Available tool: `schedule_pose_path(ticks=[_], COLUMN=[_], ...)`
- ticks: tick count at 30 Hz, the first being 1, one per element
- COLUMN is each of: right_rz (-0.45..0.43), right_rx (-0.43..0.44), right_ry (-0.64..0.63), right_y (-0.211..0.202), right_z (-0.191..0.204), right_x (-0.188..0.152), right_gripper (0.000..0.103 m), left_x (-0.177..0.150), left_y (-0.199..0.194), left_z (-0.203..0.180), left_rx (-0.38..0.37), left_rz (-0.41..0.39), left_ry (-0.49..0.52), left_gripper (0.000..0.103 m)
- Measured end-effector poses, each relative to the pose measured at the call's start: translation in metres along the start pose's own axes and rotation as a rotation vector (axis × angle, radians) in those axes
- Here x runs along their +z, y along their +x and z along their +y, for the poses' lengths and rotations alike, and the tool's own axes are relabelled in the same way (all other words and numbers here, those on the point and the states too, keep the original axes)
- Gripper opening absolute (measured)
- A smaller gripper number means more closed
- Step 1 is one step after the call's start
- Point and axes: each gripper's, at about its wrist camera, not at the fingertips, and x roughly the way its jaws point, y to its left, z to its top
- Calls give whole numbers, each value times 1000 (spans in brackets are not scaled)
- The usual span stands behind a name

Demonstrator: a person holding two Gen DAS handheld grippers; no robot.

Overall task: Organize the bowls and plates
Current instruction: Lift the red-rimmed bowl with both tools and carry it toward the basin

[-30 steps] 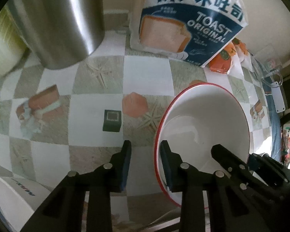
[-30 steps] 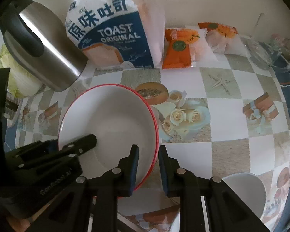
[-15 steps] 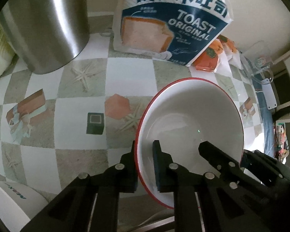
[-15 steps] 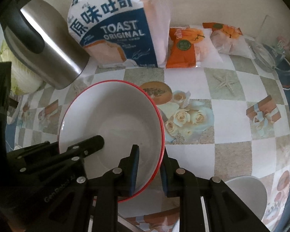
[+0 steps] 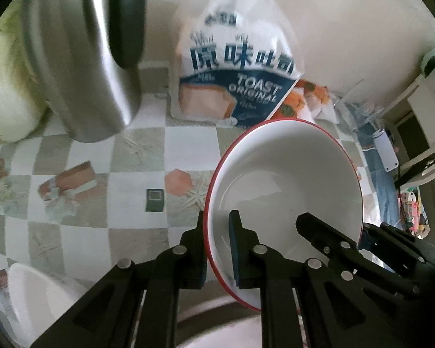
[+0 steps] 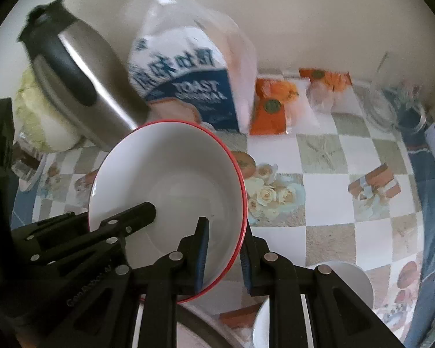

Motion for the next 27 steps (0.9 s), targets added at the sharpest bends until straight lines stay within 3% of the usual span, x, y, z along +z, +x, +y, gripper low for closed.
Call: schedule_pose_path(ticks=[10,27], right_rz=[-40,-46], right_rx=[25,35], right_ry=[-51,-136], right_y=[-38,-66], right_z=[34,71], right_x=[-24,-94], right_gripper=[22,22], left_x=[-28,-101], left_y=[-59,-100], left_z=[19,31], left_rx=[28,47], left_rz=[-55,-96], left_ry=[-27,-91], left_gripper=[14,14])
